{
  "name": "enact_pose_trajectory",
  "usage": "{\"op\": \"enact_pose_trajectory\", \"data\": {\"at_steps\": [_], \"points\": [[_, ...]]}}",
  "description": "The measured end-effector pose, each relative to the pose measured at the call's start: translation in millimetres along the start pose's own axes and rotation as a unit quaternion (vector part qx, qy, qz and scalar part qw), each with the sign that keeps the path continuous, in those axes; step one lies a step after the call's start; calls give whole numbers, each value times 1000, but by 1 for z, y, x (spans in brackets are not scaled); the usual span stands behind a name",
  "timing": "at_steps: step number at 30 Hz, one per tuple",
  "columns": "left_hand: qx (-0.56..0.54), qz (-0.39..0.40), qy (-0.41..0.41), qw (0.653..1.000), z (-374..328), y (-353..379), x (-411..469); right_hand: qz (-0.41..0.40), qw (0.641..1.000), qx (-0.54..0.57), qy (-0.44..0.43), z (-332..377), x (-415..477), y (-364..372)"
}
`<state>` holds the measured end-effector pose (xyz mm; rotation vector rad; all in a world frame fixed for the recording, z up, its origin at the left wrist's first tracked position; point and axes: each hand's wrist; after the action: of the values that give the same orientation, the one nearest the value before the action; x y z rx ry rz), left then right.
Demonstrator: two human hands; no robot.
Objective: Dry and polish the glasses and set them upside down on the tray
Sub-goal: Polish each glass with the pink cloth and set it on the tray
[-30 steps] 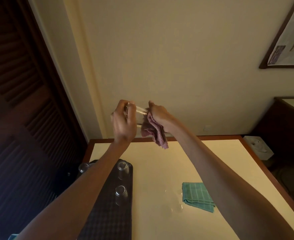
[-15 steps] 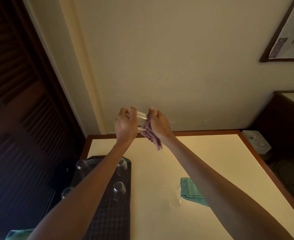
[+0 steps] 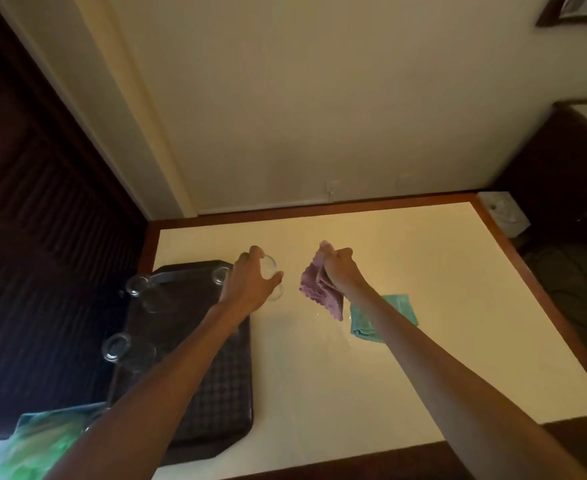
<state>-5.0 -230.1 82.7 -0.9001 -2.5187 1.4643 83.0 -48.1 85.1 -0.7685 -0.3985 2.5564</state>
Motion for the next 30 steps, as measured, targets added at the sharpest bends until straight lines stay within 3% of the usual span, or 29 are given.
{"op": "enact_pose_trajectory", "data": {"at_steps": [3, 7, 14, 22, 26, 28, 30], "points": [[60, 56, 2, 997, 7, 23, -1, 17, 999, 21, 18, -39, 28, 2], [85, 95, -6, 992, 18, 44, 0, 14, 999, 35, 27, -20, 3, 0], [124, 93, 2, 988, 28, 60, 0, 51, 994, 96, 28, -24, 13, -5], [124, 93, -11, 988, 35, 72, -5, 30, 994, 103, -27, -22, 14, -16], [153, 170, -50, 972, 32, 61, 1, 19, 996, 45, -77, -22, 18, -16], [125, 208, -47, 969, 23, 39, 8, 30, 994, 17, -100, -16, 19, -16], [7, 198, -24, 980, 6, 5, 17, 50, 990, 12, -131, -7, 19, -16]]}}
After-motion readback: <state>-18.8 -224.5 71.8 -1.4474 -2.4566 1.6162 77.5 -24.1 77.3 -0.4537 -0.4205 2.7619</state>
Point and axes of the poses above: each hand's wrist, its own x-axis towards the middle knuckle, its own y-axis out of the palm, z = x × y, and after that the axes turned 4 degrees about z, right-handed
